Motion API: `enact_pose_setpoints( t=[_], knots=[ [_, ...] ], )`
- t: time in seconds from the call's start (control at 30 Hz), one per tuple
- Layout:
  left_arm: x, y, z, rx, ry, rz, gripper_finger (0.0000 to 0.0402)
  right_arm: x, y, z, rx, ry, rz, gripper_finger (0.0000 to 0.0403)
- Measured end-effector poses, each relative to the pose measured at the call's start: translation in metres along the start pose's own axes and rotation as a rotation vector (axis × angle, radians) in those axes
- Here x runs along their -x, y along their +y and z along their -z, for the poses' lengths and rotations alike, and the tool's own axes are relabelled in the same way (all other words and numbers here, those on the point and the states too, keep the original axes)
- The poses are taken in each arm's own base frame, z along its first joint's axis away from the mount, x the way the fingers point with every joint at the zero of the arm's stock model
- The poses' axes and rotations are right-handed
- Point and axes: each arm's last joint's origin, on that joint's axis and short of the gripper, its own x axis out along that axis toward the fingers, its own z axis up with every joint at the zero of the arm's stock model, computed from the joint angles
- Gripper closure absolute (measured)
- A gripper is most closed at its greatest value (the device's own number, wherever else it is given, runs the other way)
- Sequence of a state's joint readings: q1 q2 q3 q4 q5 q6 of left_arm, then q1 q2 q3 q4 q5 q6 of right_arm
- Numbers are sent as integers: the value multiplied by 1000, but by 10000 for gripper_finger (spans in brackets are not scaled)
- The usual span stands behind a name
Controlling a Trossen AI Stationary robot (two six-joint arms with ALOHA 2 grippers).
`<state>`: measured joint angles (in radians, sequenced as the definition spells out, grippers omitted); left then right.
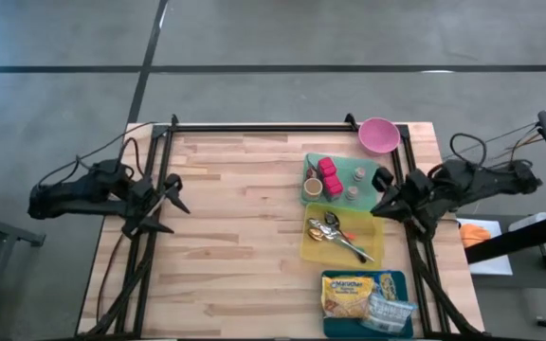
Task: Pick & Place Food Item
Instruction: Return to Home Position
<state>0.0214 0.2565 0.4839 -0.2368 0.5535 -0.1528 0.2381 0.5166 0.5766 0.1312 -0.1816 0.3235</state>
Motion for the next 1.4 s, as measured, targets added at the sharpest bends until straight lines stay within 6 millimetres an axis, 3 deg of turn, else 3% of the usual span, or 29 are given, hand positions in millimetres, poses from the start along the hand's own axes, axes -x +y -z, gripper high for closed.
enact_pose_setpoints(
  t=[0.17,0.4,0.6,0.77,0.87,1.0,1.2,1.4],
  knots=[
    [-1,9,16,30,57,-63,103,12,-13,22,-20,-50,25,378],
    [-10,20,53,94,-75,32,103,24,-19,49,-33,-134,-10,378],
    [-14,25,79,191,-51,74,103,31,-27,79,-47,-208,-32,378],
    [-14,31,90,174,17,-83,103,35,-35,97,-84,-201,50,378],
    [-13,35,96,147,47,-195,103,37,-37,103,-29,-219,59,378],
    [-13,35,98,80,69,-204,103,37,-38,108,37,-191,57,378],
    [-11,40,107,101,133,-359,103,36,-40,112,93,-154,80,378],
    [-13,43,117,82,118,-358,103,37,-41,116,84,-124,66,378]
  ],
)
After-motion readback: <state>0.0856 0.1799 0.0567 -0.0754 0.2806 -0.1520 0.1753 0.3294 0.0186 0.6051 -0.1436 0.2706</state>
